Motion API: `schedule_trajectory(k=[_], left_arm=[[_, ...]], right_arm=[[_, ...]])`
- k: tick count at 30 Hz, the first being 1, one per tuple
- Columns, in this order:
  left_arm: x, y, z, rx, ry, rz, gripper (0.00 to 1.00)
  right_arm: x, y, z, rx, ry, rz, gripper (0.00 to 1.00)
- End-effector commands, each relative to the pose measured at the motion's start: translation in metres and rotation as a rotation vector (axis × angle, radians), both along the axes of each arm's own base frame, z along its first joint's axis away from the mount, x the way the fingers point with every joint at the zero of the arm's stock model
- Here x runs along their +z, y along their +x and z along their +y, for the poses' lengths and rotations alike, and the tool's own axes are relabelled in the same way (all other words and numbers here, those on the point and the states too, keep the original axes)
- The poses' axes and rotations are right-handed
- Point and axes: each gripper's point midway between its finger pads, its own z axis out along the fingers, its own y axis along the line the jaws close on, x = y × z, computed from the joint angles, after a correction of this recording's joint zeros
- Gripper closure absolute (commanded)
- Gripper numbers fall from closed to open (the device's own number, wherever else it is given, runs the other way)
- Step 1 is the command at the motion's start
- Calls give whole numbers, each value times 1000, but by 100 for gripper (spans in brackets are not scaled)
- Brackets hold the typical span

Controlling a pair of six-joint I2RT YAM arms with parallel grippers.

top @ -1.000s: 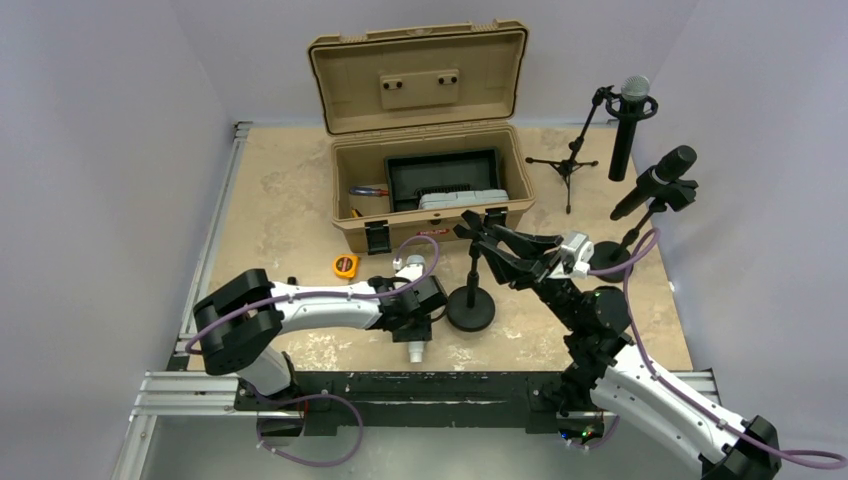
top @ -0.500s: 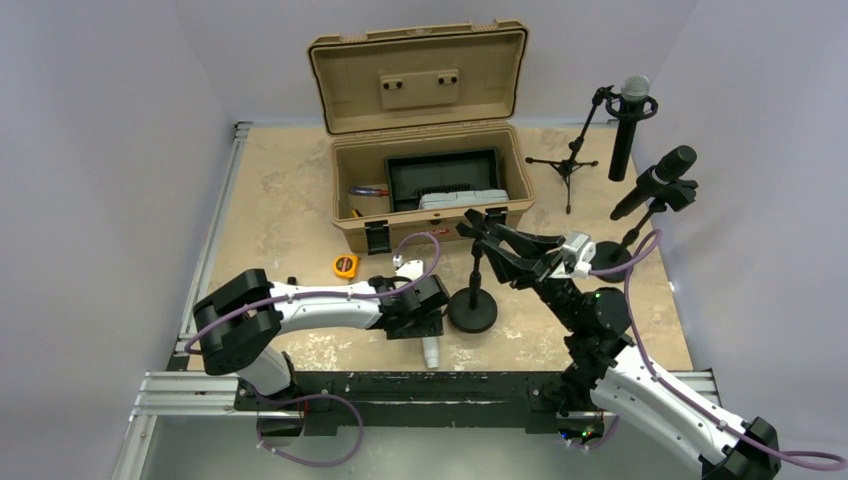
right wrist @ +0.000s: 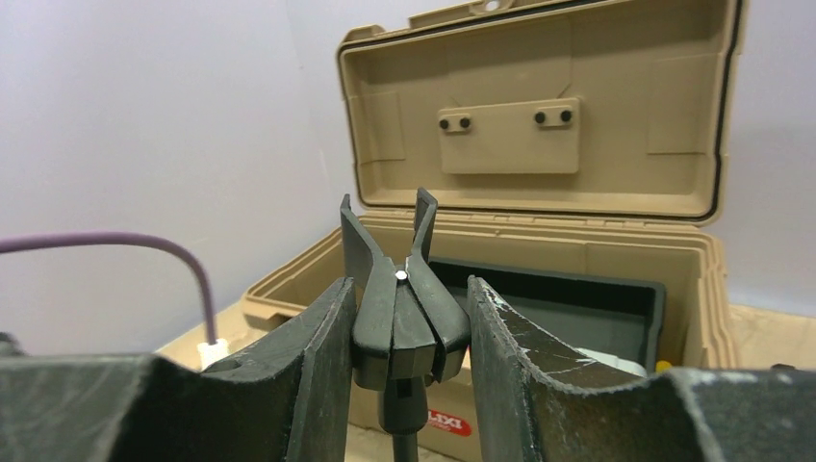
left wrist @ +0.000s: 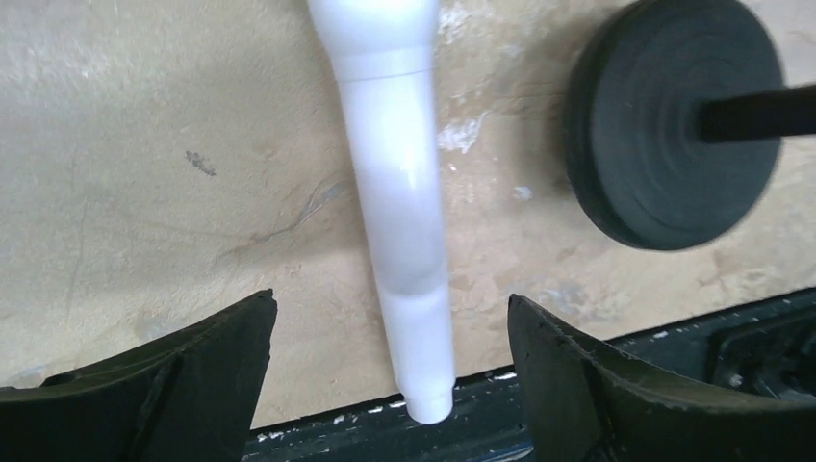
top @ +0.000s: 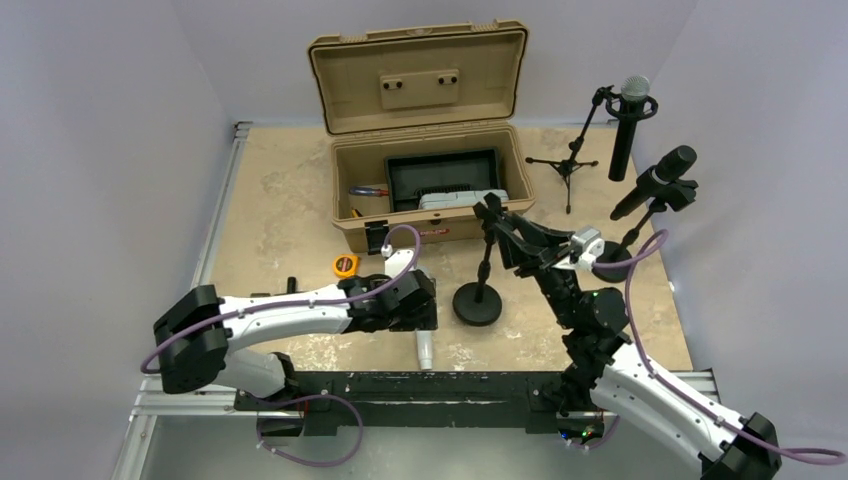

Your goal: Remove the microphone from the stand

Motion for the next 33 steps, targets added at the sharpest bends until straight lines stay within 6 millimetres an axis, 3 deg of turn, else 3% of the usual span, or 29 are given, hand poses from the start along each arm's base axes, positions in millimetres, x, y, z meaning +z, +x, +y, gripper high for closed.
schedule_trajectory(k=[1, 5, 9, 16, 28, 31, 33], left_arm=[[26, 11, -1, -50, -48, -102, 12], [49, 11, -6, -94, -121, -150, 11], [84, 9, -4, -157, -207, -234, 11], [127, 4, 12, -222, -314, -367, 11], [133, -1, 42, -211, -351, -460, 12], [134, 0, 43, -217, -352, -472, 11], [137, -1, 41, -228, -360, -476, 11]], right_arm=[[64, 4, -25, -122, 148, -150, 100], [70, 16, -23, -166, 160, -190, 100], [65, 24, -13, -168, 151, -226, 100], [52, 19, -11, -172, 124, -308, 100], [-17, 32, 20, -43, 61, -24, 100], [-25, 27, 23, -12, 69, 22, 100], [-19, 20, 24, 20, 87, 12, 93]])
